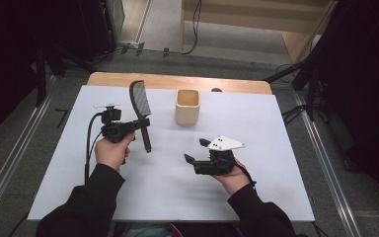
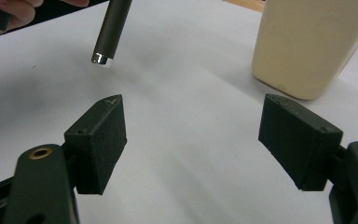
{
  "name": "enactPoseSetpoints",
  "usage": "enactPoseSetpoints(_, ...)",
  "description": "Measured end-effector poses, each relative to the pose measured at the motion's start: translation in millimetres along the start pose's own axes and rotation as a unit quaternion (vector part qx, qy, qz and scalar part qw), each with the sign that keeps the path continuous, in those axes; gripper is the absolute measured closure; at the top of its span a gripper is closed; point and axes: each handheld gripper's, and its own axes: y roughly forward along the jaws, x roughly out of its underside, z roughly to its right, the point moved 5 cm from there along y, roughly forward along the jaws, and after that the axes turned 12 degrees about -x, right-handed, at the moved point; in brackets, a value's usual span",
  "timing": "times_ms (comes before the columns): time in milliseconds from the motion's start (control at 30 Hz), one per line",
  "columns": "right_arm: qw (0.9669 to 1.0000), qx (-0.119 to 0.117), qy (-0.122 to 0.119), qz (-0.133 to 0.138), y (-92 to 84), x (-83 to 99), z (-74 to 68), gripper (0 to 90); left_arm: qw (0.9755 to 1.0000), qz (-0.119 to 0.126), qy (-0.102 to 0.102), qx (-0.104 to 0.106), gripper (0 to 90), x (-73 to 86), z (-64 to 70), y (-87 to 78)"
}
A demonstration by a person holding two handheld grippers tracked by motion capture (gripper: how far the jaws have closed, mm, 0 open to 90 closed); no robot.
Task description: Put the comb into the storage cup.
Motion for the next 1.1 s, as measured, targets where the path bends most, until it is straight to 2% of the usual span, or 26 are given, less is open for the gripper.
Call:
enactPoseSetpoints(467,0.9999,0.004,0.01,-0.003,-20.5,13.2,10.9,21.4,1.0,-0.002,0.006,0.002,72.8,1.1,1.7,-1.6)
enactPoseSetpoints(567,0.9999,0.005,0.006,-0.013,-27.4,17.9,12.1,21.4,1.0,-0.001,0.007,0.002,72.7,1.0,1.6,-2.0)
enactPoseSetpoints(867,0.9998,0.01,0.015,-0.008,-48.4,30.9,19.7,21.4,0.9999,0.001,0.009,0.01,72.7,1.0,4.8,-2.9)
enactPoseSetpoints(1100,0.9995,0.016,0.023,-0.014,-59.2,39.2,23.8,21.4,0.9998,0.004,0.015,0.01,72.8,-0.3,6.4,-4.5)
